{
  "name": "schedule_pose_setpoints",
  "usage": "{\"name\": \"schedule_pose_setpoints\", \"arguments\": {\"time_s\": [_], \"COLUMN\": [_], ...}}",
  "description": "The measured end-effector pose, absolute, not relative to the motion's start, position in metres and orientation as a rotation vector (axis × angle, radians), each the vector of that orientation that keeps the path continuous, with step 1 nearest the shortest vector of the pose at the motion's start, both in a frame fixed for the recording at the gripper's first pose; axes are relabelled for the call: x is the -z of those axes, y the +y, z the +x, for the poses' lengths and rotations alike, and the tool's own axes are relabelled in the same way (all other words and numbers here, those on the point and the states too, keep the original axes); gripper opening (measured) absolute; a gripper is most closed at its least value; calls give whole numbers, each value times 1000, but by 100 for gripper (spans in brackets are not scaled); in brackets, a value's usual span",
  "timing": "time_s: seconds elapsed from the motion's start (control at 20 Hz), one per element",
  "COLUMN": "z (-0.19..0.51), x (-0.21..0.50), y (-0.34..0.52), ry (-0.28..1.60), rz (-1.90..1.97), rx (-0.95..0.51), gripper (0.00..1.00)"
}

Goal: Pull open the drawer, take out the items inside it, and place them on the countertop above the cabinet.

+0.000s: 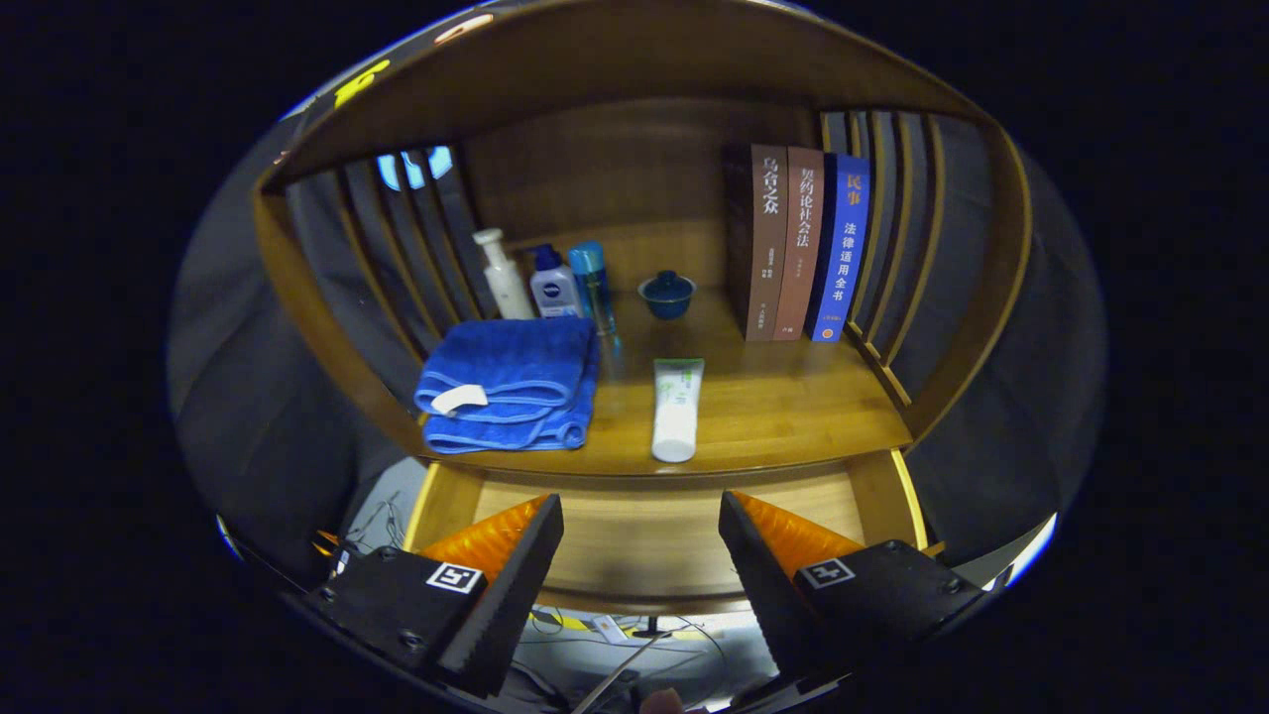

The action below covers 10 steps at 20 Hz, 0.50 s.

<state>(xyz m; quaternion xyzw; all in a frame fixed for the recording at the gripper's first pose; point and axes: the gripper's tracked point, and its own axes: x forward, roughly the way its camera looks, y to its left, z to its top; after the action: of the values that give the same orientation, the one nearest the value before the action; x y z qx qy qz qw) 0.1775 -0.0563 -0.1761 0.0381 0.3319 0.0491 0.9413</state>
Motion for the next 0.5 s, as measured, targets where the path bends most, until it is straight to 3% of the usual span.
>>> {"name": "schedule_pose_setpoints", "arguments": {"time_s": [0.25,0.5], "z": [141,91], "x": [163,210], "y": [-67,-63], "ry": [394,234], "rz": [63,-24], "rx": [-57,-29], "gripper": [99,100]}}
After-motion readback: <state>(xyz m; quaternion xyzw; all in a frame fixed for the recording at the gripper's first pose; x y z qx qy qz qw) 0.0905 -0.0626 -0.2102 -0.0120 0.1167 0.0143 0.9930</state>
